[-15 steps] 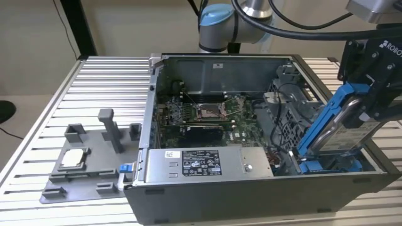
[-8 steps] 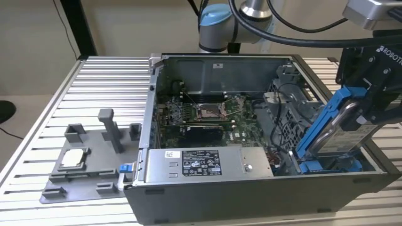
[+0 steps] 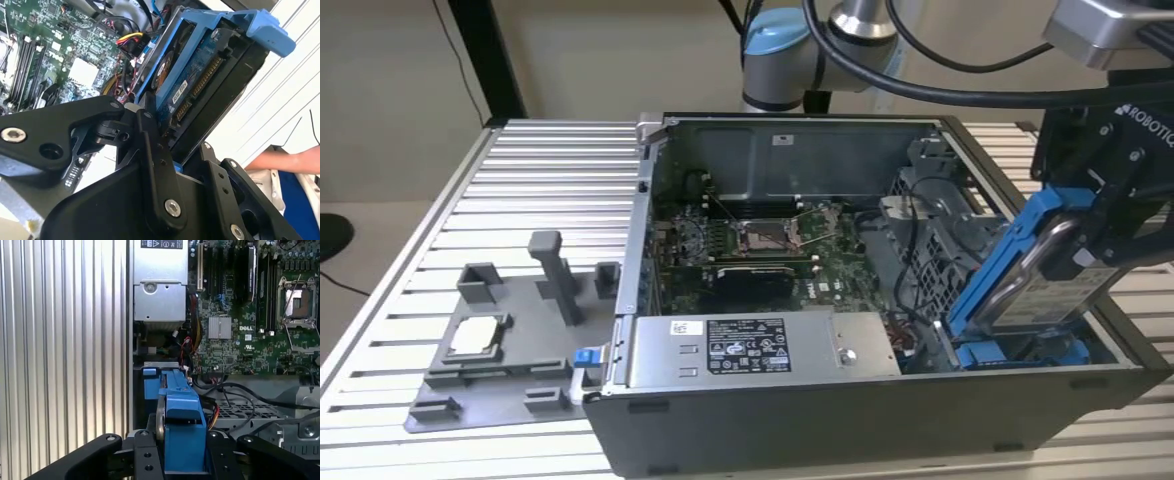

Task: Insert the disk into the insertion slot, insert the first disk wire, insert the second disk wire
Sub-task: 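Insert the disk into the insertion slot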

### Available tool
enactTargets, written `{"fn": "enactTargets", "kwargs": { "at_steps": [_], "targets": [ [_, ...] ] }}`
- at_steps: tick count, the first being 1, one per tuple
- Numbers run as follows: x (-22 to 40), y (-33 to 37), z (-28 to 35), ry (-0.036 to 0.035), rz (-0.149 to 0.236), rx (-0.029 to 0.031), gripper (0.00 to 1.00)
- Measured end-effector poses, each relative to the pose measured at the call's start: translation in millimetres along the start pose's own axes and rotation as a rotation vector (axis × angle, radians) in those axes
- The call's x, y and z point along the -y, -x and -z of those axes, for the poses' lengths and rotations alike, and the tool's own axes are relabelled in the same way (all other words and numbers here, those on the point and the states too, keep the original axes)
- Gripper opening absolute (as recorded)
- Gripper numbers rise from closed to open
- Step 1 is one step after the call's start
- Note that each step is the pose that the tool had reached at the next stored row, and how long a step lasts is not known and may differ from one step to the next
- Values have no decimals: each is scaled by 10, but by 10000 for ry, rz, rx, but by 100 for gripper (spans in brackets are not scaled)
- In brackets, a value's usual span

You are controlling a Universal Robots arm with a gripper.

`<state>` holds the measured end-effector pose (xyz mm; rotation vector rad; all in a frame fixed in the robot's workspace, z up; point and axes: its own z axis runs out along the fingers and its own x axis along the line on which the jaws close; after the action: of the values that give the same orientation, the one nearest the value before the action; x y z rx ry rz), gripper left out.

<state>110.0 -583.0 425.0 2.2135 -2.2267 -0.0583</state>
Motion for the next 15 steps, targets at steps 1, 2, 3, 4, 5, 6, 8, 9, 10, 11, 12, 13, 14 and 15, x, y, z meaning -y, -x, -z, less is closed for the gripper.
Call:
{"fn": "enactTargets", "kwargs": {
  "at_steps": [1,2,3,4,5,6,8,9,10,11,12,13,14,15],
  "targets": [
    [0,0,-4,0,-1,2,0],
    [0,0,-9,0,0,5,0],
    [0,0,-14,0,0,8,0],
    [-1,0,-20,0,-1,10,0],
    [-1,-1,-26,0,-1,11,0],
    [0,-1,-33,0,-1,12,0],
    [0,-1,-50,0,-1,14,0],
    [0,-1,-57,0,-1,13,0],
    [1,-2,-66,0,-1,14,0],
    [1,-2,-75,0,-1,15,0],
    [1,-2,-85,0,-1,15,0],
    [1,-2,-96,0,-1,16,0],
    [2,-3,-106,0,-1,17,0],
    [2,-3,-116,0,-1,17,0]
  ]
}}
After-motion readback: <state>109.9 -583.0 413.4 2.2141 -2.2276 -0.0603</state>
